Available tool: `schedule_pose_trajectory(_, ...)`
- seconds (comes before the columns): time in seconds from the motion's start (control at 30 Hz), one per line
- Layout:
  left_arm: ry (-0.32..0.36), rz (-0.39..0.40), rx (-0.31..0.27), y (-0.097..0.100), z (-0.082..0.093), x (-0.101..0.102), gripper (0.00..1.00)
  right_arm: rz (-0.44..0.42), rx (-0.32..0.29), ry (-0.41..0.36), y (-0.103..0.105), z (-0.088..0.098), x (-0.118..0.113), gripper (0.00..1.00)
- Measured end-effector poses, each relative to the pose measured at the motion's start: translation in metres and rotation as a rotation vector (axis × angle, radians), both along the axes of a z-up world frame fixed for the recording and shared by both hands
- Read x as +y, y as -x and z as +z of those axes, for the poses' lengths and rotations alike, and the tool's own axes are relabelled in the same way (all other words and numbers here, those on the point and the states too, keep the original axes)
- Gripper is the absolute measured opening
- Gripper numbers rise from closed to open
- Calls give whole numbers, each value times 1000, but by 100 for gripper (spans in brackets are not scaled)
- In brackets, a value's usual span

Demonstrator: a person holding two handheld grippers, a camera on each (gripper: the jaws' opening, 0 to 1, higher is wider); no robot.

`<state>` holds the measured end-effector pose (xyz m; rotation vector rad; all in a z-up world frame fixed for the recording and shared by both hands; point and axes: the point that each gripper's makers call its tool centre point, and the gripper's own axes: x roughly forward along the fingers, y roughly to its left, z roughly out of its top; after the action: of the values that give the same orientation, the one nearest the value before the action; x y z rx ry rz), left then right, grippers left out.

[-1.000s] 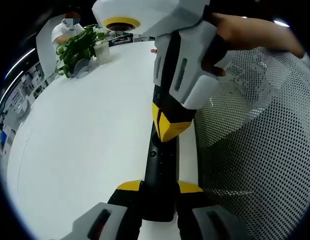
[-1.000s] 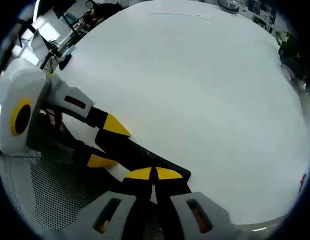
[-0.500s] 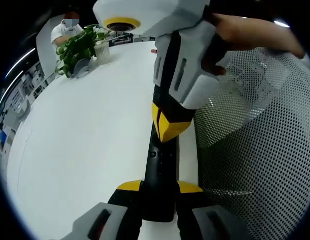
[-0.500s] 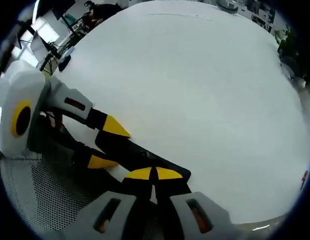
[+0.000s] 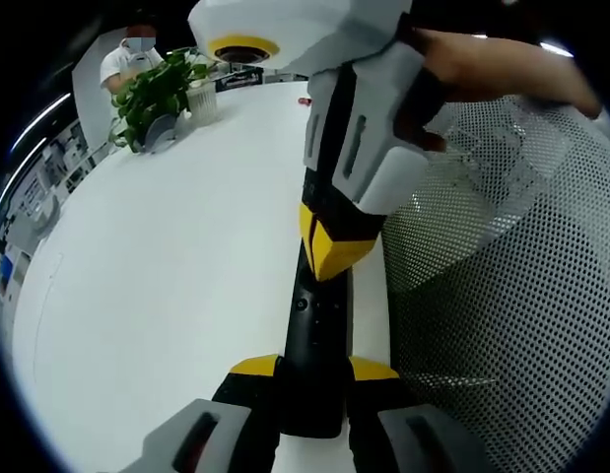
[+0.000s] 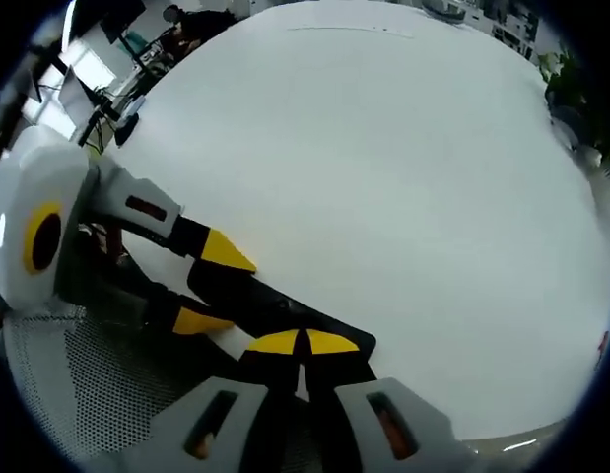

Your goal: Press the specified remote control buttons in sequence, fully releasing each button before pressing the next.

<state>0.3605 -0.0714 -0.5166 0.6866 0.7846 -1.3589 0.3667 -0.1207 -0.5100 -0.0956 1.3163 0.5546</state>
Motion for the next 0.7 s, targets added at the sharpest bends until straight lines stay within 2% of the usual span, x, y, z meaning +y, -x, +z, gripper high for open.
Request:
schedule_pose_trajectory(0.37,11,-10,-10,0,0,-1,24,-13,11,-9,-4,5,2,0)
schedule_pose_trajectory(0.57,14,-20,-12,0,-1,-1,24,-11,119,-17,-7,9,11,0)
schedule_pose_trajectory(0.7,18,-20,-13,0,0,-1,24,-24,229,-13,-8,9,14,0)
